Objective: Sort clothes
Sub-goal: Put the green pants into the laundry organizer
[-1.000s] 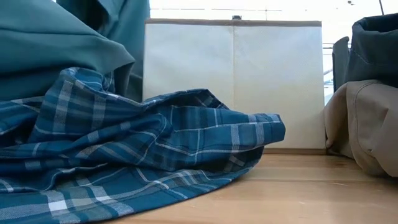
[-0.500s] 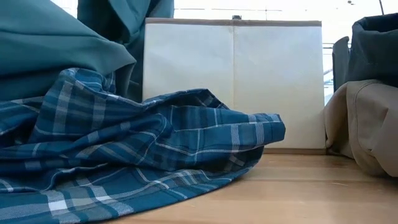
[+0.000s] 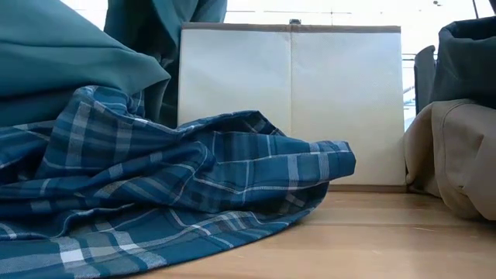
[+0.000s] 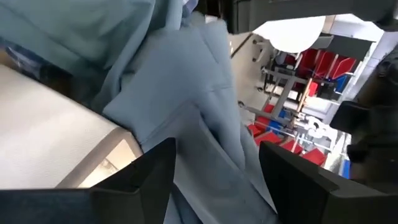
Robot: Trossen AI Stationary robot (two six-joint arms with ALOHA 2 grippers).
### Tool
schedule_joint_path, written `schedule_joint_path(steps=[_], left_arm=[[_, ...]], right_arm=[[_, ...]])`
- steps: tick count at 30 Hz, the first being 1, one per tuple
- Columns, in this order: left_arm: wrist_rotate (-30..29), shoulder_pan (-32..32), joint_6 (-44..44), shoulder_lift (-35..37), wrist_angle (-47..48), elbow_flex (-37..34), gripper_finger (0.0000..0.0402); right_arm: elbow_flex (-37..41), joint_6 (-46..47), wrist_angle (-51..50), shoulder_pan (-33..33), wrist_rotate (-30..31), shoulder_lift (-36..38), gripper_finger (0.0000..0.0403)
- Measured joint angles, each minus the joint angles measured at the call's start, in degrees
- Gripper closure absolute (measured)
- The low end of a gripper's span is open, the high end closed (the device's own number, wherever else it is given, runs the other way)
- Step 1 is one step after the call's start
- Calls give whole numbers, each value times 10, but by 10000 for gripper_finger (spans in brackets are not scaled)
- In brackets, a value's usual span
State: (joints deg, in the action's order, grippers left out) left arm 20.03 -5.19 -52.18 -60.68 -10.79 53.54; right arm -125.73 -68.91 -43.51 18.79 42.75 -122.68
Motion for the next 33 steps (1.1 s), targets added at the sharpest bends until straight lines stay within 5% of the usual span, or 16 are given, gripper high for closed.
schedule_joint_path(steps=[7,15,22,28,33], left_arm=[[0,22,0,-1,-5,0,399],[8,31,1,-1,-13,0,351],[73,26,30,1,-21,0,300],[159,-14,45,24,-17,4,296],[170,-51,45,63,3,5,295]], right_arm=[[0,-2,5,0,24,-1,200],[0,27,7,9,22,-1,384],[0,72,30,33,24,7,398],[0,117,0,56,100,28,400],[-1,175,-23,78,144,60,401]])
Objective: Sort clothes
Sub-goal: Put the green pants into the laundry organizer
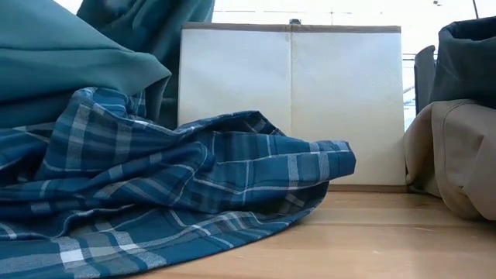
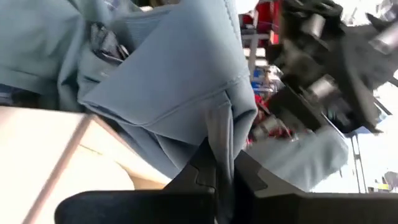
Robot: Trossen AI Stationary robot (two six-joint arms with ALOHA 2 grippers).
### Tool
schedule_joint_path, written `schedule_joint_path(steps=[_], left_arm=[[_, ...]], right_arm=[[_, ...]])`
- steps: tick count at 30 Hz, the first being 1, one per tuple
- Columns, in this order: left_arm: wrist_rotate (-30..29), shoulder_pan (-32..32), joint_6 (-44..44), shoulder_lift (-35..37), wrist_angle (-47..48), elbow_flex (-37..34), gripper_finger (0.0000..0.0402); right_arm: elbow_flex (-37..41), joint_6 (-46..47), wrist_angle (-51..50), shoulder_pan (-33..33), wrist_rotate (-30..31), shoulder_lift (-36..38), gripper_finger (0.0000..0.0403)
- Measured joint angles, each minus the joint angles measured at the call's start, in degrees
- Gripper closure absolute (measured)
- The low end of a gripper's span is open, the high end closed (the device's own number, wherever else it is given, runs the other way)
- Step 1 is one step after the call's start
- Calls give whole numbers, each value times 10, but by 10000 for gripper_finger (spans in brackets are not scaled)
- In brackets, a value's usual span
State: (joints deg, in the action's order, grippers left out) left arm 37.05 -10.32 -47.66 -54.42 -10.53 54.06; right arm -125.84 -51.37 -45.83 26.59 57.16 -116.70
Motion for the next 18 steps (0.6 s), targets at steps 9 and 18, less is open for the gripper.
schedule_joint_path(steps=[9,18], left_arm=[[86,-36,2,42,20,3,295],[165,-32,39,51,107,2,295]], right_arm=[[1,59,-27,35,56,51,402],[1,89,-26,60,100,88,403]])
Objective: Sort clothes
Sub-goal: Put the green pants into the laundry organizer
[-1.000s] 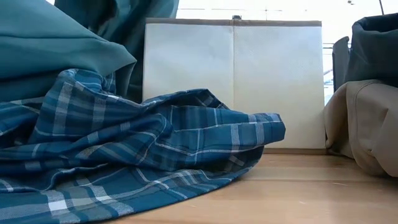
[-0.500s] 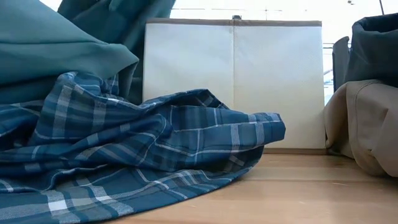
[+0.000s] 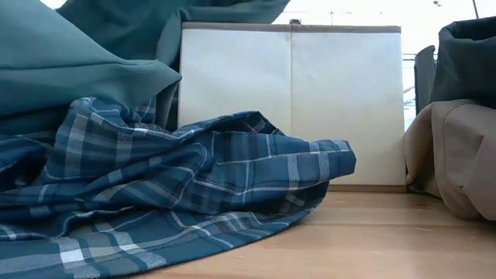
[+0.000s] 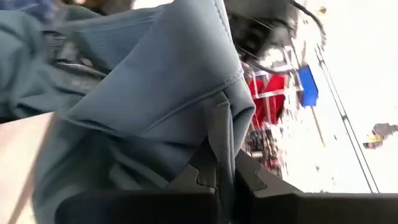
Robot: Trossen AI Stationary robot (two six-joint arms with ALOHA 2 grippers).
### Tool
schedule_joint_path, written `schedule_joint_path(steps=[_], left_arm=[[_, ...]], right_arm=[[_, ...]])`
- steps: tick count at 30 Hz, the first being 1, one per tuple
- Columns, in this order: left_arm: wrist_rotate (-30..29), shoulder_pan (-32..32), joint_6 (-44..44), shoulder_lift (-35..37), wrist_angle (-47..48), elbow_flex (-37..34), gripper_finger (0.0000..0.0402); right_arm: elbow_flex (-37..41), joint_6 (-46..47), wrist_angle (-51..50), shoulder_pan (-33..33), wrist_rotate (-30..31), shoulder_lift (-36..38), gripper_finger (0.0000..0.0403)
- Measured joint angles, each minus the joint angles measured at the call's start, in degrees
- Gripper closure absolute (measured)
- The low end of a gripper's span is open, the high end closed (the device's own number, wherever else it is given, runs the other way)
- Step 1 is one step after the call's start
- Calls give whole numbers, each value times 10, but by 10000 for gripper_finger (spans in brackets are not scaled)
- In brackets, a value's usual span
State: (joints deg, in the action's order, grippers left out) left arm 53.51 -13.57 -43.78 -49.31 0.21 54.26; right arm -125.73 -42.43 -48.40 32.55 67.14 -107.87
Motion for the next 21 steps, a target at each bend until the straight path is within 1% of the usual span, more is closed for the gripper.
schedule_joint_path(steps=[2,4,5,7,8,10,12,15,19,21], left_arm=[[27,11,40,7,62,0,295],[21,25,92,18,143,-1,295],[8,32,117,26,183,-1,295],[-38,45,164,41,264,0,295],[-65,53,179,46,306,-1,294],[-105,68,194,52,362,-1,294],[-135,82,197,57,403,-1,294],[-171,107,185,59,434,-1,294],[-170,140,114,60,462,-1,294],[-177,152,99,60,464,-1,294]], right_arm=[[0,21,-8,5,25,8,403],[0,48,-18,9,34,17,403],[0,62,-24,12,34,23,403],[0,88,-34,14,35,32,403],[0,99,-40,14,35,35,403],[0,121,-53,14,35,39,403],[0,140,-65,13,33,43,403],[0,156,-79,13,35,46,403],[0,159,-83,13,33,46,403],[0,159,-83,13,34,46,403]])
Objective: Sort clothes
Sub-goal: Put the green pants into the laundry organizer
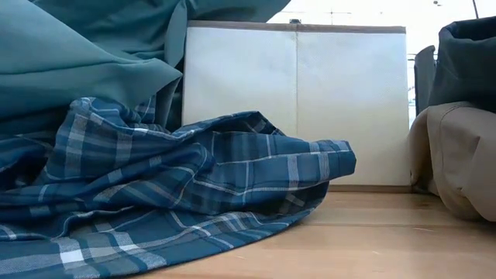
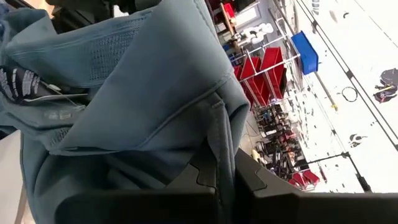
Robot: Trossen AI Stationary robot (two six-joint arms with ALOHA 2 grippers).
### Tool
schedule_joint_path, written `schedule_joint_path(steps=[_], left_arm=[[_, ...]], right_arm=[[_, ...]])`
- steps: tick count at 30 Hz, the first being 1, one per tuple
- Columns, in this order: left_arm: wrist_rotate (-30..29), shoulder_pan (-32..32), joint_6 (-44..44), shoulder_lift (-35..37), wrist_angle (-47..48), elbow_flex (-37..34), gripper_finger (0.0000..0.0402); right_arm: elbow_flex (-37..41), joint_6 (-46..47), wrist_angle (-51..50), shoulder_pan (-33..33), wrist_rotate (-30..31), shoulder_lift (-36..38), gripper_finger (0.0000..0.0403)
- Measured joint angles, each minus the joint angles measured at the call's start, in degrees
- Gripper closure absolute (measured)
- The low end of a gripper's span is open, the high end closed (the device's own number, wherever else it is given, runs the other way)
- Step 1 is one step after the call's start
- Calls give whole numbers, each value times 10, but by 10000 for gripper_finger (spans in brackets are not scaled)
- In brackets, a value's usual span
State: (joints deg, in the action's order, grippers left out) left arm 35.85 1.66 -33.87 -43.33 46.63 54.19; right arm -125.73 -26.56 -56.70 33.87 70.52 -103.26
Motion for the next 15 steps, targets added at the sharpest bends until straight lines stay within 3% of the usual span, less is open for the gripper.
schedule_joint_path(steps=[2,9,15], left_arm=[[-18,5,-2,0,-9,0,294],[-47,38,19,-3,-184,35,294],[-159,96,113,-16,-132,130,294]], right_arm=[[0,0,0,0,-1,0,403],[0,0,-1,-4,-1,0,403],[0,-1,-2,-9,-1,0,403]])
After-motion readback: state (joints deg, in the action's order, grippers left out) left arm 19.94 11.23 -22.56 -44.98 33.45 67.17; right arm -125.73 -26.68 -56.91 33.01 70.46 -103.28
